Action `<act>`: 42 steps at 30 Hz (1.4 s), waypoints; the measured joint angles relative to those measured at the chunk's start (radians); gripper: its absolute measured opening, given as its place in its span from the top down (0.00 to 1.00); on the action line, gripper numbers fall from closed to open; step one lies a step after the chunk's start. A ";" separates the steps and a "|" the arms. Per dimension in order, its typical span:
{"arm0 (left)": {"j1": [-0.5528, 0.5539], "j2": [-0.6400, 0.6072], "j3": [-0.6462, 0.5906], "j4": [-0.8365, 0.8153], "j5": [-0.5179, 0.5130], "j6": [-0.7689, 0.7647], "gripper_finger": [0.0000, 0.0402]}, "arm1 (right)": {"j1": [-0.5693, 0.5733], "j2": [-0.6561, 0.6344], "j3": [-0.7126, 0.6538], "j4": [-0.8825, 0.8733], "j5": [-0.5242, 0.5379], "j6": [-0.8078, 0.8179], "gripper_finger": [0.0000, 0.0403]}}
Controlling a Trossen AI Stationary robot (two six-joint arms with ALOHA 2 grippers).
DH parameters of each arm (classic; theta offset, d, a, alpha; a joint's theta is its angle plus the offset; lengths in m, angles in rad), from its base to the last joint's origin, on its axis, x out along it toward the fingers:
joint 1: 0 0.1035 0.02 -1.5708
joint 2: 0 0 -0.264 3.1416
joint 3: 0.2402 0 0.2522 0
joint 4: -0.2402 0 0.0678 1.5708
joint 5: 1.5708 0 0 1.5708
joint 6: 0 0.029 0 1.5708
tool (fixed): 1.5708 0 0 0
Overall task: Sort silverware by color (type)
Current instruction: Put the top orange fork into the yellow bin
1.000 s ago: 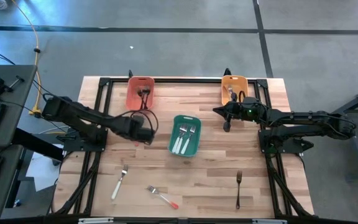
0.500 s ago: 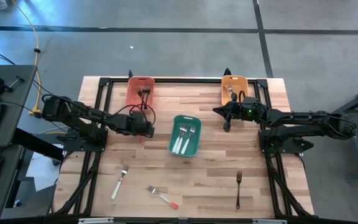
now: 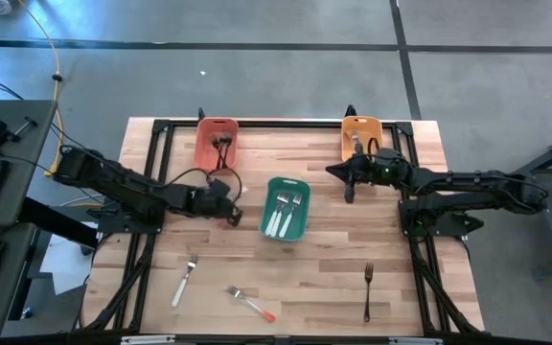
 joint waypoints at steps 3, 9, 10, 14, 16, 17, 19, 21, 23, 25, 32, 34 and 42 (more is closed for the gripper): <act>-0.014 -0.009 -0.057 0.311 -0.023 0.116 0.99 | 0.010 0.040 0.000 0.087 -0.083 0.050 1.00; 0.027 0.027 -0.197 0.920 0.012 0.341 1.00 | 0.072 0.204 0.000 0.338 -0.094 0.154 1.00; 0.038 0.036 -0.205 0.989 0.030 0.372 1.00 | 0.082 0.234 0.000 0.381 -0.095 0.178 1.00; 0.096 0.051 -0.211 1.156 0.086 0.506 1.00 | 0.118 0.362 0.033 0.537 -0.095 0.266 0.98; 0.134 0.058 -0.203 1.241 0.135 0.569 1.00 | 0.130 0.421 0.079 0.578 -0.094 0.286 0.94; 0.153 0.058 -0.201 1.283 0.164 0.596 1.00 | 0.134 0.449 0.102 0.590 -0.094 0.291 0.91; 0.191 0.062 -0.189 1.344 0.213 0.639 1.00 | 0.138 0.499 0.161 0.592 -0.088 0.301 0.83; 0.221 0.069 -0.179 1.392 0.257 0.676 1.00 | 0.138 0.543 0.224 0.593 -0.089 0.314 0.74; 0.251 0.080 -0.165 1.434 0.324 0.702 1.00 | 0.137 0.589 0.286 0.593 -0.098 0.323 0.66; 0.278 0.095 -0.148 1.472 0.388 0.711 1.00 | 0.136 0.629 0.343 0.590 -0.100 0.327 0.59; 0.336 0.161 -0.095 1.536 0.547 0.715 1.00 | 0.117 0.727 0.508 0.575 -0.154 0.320 0.51; 0.345 0.177 -0.092 1.570 0.562 0.715 1.00 | 0.107 0.738 0.533 0.554 -0.153 0.319 0.53; 0.386 0.184 -0.091 1.576 0.598 0.715 1.00 | 0.090 0.744 0.554 0.549 -0.178 0.259 0.90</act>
